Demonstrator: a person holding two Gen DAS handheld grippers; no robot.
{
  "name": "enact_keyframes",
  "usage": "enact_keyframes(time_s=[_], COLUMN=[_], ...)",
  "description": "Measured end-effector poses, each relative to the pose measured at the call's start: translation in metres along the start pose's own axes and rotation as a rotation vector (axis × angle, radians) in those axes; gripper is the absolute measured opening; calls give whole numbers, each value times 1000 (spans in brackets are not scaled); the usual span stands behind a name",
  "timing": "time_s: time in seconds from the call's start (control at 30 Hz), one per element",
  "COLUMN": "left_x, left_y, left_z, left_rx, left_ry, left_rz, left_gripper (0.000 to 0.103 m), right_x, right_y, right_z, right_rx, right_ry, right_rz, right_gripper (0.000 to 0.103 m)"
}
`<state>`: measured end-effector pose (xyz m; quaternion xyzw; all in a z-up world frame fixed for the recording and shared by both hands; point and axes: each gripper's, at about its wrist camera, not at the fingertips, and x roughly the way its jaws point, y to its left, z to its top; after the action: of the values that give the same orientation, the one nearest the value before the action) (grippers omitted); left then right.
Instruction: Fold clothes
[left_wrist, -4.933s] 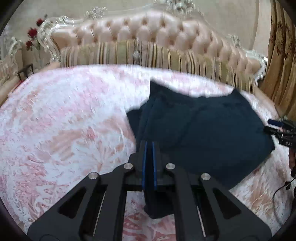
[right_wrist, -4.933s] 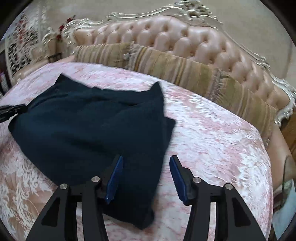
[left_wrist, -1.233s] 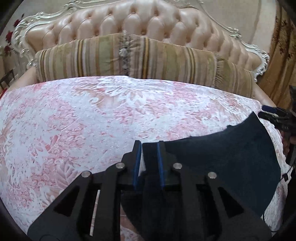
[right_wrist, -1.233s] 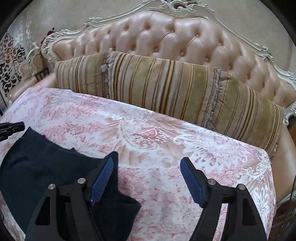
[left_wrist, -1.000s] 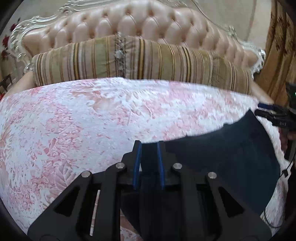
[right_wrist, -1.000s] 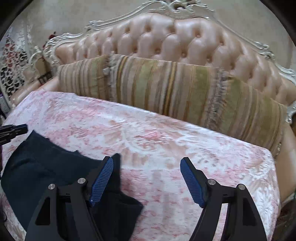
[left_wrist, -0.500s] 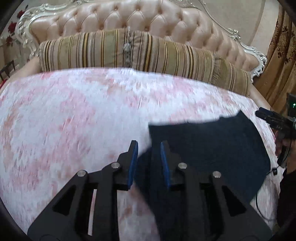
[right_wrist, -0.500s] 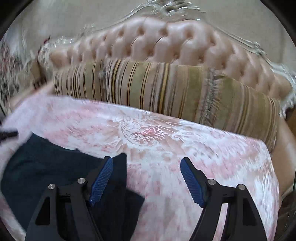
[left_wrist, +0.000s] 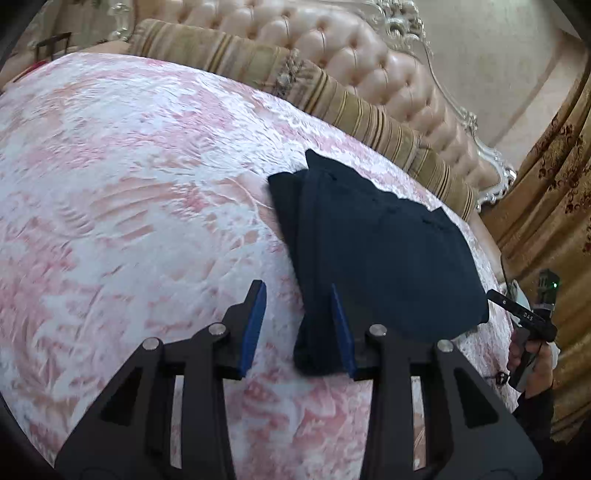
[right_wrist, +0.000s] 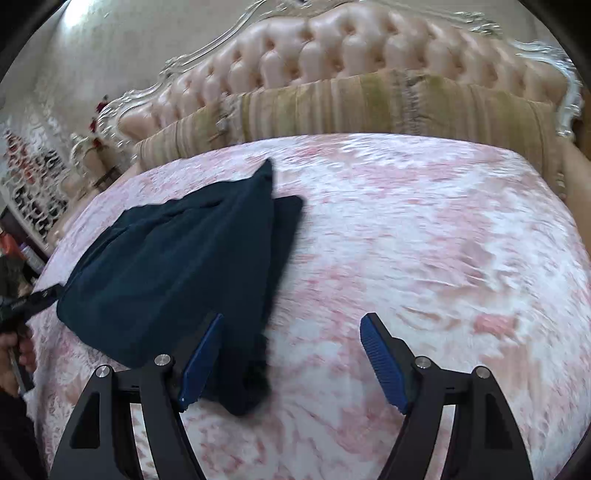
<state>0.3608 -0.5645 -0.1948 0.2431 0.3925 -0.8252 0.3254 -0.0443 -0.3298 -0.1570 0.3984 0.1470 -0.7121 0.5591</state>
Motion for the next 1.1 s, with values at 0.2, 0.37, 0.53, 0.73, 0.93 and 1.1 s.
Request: enact_keyframes(time_s=[0.2,0.37,0.53,0.73,0.93,1.1], left_x=[4,8,7,9,8,7], left_y=[6,10,3,-5,-11,-8], left_z=[-6,-11,-11,-14,-17,-16], left_rx=[-33,-45,-23,7,42,42], left_ry=[12,12,19,28,26,20], left_rz=[-5,-16,-22,-44,-12,2], left_gripper=[40,40,40,14,12,27], right_x=[-4,10,15,14,4,5], right_y=[13,20,35,42,45,42], right_z=[-3,-6,-8,-10,-17,-16], right_rx=[-70,-90,-145,-162,-163,-135], right_ry=[18,46,70,89,95,111], right_rz=[-14,14,49,62,78,79], right_gripper=[77,78,42,18,10,19])
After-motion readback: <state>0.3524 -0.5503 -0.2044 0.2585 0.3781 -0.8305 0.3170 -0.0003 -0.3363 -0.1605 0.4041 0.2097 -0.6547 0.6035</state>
